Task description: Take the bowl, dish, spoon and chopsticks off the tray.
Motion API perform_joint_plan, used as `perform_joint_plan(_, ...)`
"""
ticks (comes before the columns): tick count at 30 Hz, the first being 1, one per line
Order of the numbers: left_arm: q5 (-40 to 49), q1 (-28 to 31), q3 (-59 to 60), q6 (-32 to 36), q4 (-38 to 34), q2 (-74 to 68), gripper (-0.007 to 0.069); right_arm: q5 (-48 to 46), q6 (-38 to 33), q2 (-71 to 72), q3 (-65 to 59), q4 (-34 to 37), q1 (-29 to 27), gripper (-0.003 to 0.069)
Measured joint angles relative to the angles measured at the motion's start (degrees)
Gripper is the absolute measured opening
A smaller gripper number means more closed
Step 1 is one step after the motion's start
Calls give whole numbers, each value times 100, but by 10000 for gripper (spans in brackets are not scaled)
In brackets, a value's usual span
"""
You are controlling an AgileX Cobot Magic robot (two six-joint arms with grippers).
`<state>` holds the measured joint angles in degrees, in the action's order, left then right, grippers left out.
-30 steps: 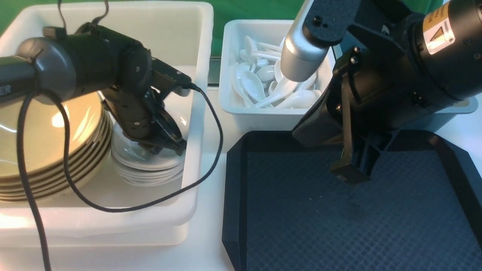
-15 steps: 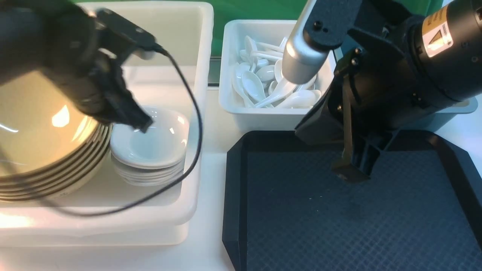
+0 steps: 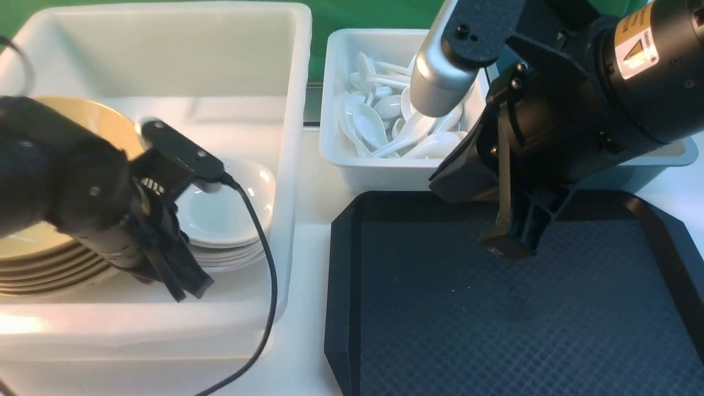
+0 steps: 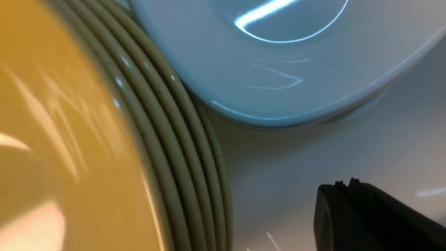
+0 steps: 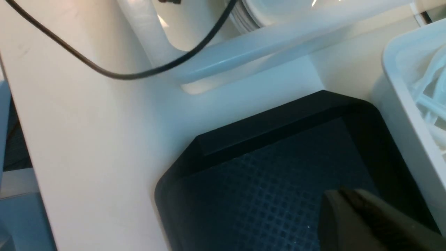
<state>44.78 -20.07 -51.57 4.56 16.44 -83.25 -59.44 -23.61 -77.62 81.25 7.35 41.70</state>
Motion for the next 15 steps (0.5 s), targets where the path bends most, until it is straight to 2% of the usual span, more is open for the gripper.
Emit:
perform_joint_plan(5, 141, 0, -20, -858, 1178, -564, -11, -80, 0, 0, 0, -2, 0, 46)
perform_joint_plan(7, 387, -53, -97, -1503, 1646, -682, -11, -91, 0, 0, 0, -7, 0, 46)
perform_joint_plan(11, 618, -85, -309, -1931, 1990, -690, -11, -105, 0, 0, 0, -15, 0, 46)
perform_joint_plan(15, 779, -57, -541, -2001, 2312, -608, -11, -105, 0, 0, 0, -28, 0, 46)
